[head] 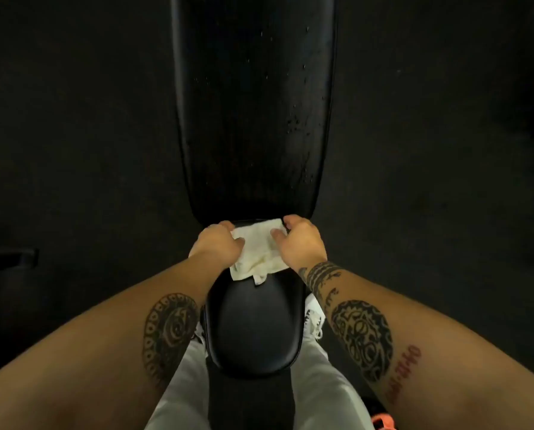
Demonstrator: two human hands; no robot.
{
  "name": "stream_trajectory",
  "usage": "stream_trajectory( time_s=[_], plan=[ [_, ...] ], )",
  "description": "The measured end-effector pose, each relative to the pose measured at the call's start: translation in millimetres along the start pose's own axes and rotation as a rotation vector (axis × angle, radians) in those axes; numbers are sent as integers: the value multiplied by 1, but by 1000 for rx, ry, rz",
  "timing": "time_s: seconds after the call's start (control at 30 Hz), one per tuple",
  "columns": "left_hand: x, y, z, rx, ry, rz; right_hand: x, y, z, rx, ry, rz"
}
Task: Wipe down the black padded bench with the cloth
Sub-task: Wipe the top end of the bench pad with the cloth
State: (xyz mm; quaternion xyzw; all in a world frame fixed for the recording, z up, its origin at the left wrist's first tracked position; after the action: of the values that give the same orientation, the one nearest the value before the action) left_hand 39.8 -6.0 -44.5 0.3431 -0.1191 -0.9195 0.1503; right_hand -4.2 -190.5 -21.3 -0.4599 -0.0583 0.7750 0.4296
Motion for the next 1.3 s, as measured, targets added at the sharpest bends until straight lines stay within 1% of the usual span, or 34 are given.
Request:
stream_trajectory(
  time_s=[0.13, 0.17, 0.23, 0.3, 0.37, 0.43, 0.5, 0.6, 0.7, 0.8, 0.9, 0.97, 1.07, 1.13, 1.2, 1.27, 1.3],
  plan=[
    [26, -16, -9, -110, -7, -48, 30, 25, -10, 134, -97, 122],
    [31, -16, -9, -114, 2, -72, 36, 27, -12, 151, -91, 151],
    [36, -17, -10, -105, 49, -108, 47, 28, -16, 147, -71, 198],
    [37, -15, -12, -99, 63, -93, 54, 23, -20, 148, -78, 168],
    [40, -16, -16, -139, 58, 18, 56, 19, -22, 184, -89, 66],
    [38, -18, -16, -198, 77, 233, 52, 16, -22, 238, -80, -62],
    [30, -15, -11, -206, 78, 457, 42, 11, -20, 261, -71, -184],
    [9, -2, -2, -139, 72, 722, 23, 0, -17, 254, -62, -372],
    [-28, 21, 10, -13, 59, 948, -3, -22, -11, 215, -33, -594],
    [-80, 46, 22, 124, 68, 1022, -43, -55, -5, 97, -12, -683],
    [-131, 74, 40, 235, 94, 1035, -79, -92, 4, -14, -54, -865],
    [-161, 92, 53, 278, 109, 1067, -105, -116, 10, -89, -41, -875],
    [-207, 121, 79, 326, 107, 1170, -153, -157, 20, -188, 35, -835],
    [-234, 141, 97, 365, 111, 1207, -188, -178, 31, -246, 132, -775],
    [-259, 163, 116, 425, 132, 1209, -222, -191, 38, -271, 282, -686],
    [-281, 184, 133, 477, 171, 1209, -255, -201, 45, -272, 470, -576],
    [-291, 195, 141, 504, 195, 1193, -270, -208, 50, -287, 533, -565]
  ],
)
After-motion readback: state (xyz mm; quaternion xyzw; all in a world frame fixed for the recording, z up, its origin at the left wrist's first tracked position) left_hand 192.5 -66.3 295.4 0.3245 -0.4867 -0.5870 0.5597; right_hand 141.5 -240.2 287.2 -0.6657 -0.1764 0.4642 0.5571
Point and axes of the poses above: each hand's wrist, its own z-axis away from the middle knuckle, its own x-axis out of the palm, y = z × x, the point moved 6 cm from there along -z, towards the middle knuckle, and after that the axes turned 1 degree about x, right-handed, at the moved point
